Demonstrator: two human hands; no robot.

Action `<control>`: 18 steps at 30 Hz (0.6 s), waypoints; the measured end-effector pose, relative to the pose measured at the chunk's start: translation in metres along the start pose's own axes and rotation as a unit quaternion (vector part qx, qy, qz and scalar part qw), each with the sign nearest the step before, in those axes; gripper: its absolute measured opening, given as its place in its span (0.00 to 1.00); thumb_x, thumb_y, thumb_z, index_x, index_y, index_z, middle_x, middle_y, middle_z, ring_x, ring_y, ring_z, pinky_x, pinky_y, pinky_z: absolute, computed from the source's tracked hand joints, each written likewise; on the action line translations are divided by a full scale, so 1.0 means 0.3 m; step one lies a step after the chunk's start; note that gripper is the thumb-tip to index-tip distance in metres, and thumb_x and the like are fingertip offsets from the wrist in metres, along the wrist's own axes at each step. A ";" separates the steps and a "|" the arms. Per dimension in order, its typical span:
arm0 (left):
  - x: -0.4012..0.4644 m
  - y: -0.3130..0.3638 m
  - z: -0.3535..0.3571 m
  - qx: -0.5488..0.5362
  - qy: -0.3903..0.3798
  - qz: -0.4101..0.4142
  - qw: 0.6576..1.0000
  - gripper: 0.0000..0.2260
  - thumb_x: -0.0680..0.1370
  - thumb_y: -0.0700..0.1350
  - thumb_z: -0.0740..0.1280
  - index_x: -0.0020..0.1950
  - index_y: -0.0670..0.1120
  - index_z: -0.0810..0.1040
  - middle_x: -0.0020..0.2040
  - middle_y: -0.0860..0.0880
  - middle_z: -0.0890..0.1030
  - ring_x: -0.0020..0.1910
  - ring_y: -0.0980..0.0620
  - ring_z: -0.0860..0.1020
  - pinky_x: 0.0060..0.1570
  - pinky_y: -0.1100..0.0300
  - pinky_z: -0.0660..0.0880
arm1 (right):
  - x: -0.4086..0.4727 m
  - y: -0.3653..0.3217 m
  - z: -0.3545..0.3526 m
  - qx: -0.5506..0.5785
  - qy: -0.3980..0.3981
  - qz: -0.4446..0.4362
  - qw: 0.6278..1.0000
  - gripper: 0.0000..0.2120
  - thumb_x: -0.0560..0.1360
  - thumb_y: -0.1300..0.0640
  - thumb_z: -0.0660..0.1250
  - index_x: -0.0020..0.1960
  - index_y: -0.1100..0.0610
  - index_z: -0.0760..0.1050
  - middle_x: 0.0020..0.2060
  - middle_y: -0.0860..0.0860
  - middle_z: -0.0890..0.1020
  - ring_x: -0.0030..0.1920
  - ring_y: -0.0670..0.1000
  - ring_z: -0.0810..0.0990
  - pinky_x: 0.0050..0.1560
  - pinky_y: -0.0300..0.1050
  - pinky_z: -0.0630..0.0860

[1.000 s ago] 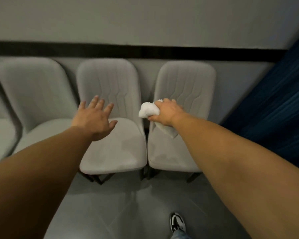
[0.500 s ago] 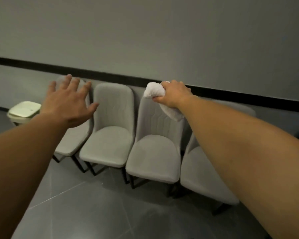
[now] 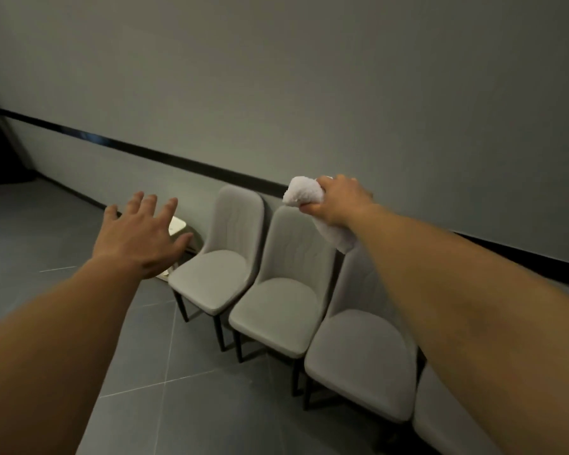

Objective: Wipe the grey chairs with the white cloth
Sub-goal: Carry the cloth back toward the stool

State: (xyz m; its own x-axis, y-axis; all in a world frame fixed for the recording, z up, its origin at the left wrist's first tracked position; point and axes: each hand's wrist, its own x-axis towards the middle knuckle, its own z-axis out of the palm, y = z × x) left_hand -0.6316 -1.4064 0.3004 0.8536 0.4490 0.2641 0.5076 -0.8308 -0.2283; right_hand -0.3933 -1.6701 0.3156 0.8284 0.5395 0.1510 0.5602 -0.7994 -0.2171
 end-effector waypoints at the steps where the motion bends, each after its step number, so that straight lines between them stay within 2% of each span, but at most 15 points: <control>1: 0.000 -0.014 -0.012 -0.001 0.006 0.002 1.000 0.36 0.77 0.70 0.46 0.81 0.53 0.48 0.81 0.44 0.54 0.80 0.44 0.49 0.75 0.38 0.52 | 0.005 -0.031 -0.011 0.000 0.004 -0.005 1.000 0.30 0.71 0.27 0.65 0.64 0.45 0.72 0.58 0.53 0.76 0.62 0.62 0.73 0.60 0.60 0.73; 12: 0.062 -0.065 -0.112 0.015 0.049 0.001 0.999 0.36 0.78 0.70 0.45 0.81 0.53 0.46 0.81 0.43 0.53 0.80 0.43 0.48 0.75 0.39 0.51 | 0.096 -0.193 -0.079 -0.009 0.010 -0.038 0.999 0.32 0.71 0.27 0.65 0.67 0.44 0.70 0.60 0.54 0.75 0.64 0.62 0.71 0.59 0.61 0.71; 18: 0.173 -0.066 -0.105 0.027 0.049 -0.028 0.998 0.36 0.77 0.70 0.44 0.81 0.53 0.47 0.81 0.43 0.53 0.80 0.44 0.48 0.75 0.39 0.51 | 0.258 -0.223 -0.080 0.004 0.014 -0.080 0.997 0.30 0.72 0.28 0.65 0.65 0.46 0.71 0.56 0.53 0.75 0.62 0.61 0.72 0.58 0.61 0.73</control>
State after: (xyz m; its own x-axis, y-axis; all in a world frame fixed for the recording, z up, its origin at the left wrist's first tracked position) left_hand -0.6010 -1.3769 0.3481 0.8098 0.4570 0.3679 0.5615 -0.7855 -0.2602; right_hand -0.3667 -1.5812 0.3651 0.7284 0.6522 0.2101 0.6849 -0.7018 -0.1959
